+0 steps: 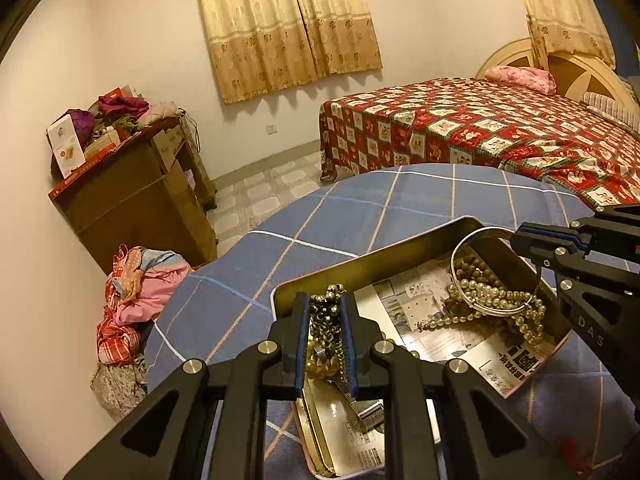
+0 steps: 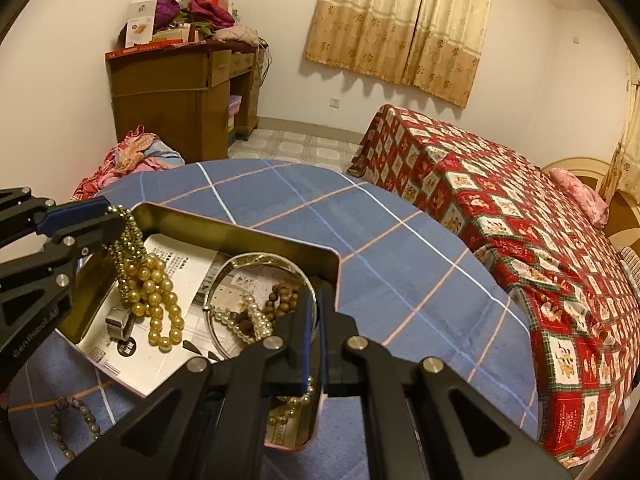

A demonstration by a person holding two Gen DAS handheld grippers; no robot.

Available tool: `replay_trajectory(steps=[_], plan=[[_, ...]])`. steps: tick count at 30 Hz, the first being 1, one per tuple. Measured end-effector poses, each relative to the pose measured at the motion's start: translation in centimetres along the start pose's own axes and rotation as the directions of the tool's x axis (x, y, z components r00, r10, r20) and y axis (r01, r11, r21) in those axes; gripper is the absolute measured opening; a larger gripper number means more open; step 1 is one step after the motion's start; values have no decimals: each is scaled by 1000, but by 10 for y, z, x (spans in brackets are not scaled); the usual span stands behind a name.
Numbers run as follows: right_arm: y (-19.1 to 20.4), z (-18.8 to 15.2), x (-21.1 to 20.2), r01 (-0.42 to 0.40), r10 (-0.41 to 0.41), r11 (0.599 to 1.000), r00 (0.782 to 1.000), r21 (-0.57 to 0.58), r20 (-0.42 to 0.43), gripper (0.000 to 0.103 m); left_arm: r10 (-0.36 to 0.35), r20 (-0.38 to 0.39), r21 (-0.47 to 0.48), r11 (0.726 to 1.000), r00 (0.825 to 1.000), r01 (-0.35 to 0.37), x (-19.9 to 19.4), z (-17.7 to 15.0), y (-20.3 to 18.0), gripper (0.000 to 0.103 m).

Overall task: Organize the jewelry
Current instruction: 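Lift the necklace and silver bangle and carry both tools over the tin, then open both tools over the tin to drop the necklace and bangle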

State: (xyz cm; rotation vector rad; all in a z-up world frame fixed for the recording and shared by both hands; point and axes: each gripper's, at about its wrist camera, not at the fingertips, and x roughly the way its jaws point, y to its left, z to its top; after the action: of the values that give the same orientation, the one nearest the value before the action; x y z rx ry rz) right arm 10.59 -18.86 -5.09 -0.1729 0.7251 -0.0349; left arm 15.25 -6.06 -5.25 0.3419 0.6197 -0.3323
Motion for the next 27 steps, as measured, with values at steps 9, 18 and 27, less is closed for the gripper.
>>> replay_trajectory(steps=[9, 18, 27], plan=[[4, 2, 5, -9, 9, 1000, 1000, 1, -11, 5, -10, -20, -8, 1000, 1000, 9, 9, -4, 0, 15], [4, -3, 5, -39, 39, 999, 999, 3, -35, 37, 48, -15, 0, 999, 999, -48, -2, -8, 3, 68], [-11, -27, -35, -35, 36, 998, 999, 59, -7, 41, 67, 30, -78, 995, 997, -64, -56, -32, 25, 68]])
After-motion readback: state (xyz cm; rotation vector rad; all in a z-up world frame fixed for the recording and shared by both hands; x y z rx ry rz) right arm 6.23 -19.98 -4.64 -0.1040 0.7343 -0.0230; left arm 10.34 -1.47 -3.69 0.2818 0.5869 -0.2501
